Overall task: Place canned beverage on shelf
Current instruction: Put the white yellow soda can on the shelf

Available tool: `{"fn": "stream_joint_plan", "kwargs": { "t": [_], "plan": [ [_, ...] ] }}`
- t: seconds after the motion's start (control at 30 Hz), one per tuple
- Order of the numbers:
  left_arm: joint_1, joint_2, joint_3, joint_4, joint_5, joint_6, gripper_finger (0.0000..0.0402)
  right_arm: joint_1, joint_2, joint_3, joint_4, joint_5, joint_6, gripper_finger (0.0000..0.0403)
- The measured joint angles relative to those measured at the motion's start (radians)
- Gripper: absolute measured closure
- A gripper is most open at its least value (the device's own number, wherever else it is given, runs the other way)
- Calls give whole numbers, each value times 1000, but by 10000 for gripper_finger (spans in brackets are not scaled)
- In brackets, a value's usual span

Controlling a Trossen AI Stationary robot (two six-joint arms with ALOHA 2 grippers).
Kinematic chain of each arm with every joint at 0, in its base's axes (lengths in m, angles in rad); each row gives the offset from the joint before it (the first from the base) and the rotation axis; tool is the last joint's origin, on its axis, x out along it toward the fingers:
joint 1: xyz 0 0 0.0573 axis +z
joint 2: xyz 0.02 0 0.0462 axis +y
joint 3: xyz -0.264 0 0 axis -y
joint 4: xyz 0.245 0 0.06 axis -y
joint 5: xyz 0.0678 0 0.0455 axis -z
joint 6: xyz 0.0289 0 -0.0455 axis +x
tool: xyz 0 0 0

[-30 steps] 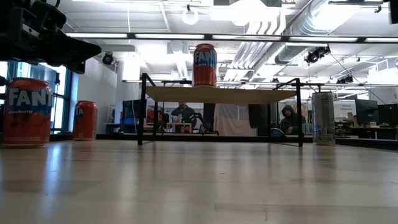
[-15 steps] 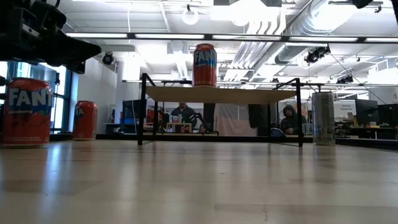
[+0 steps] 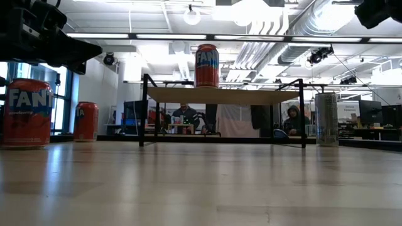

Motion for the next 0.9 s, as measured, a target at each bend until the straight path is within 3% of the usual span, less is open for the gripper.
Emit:
{"fn": "stream_joint_plan", "kwargs": {
  "t": [0.33,0.63,0.9],
  "plan": [
    [0,0,0,0,0,0,398,-34,-1,-55,39,-56,-32,68],
    [0,0,0,0,0,0,398,-39,-1,-55,75,-57,-80,161],
    [0,0,0,0,0,0,398,-40,6,-40,195,-53,-181,161]
  ]
}}
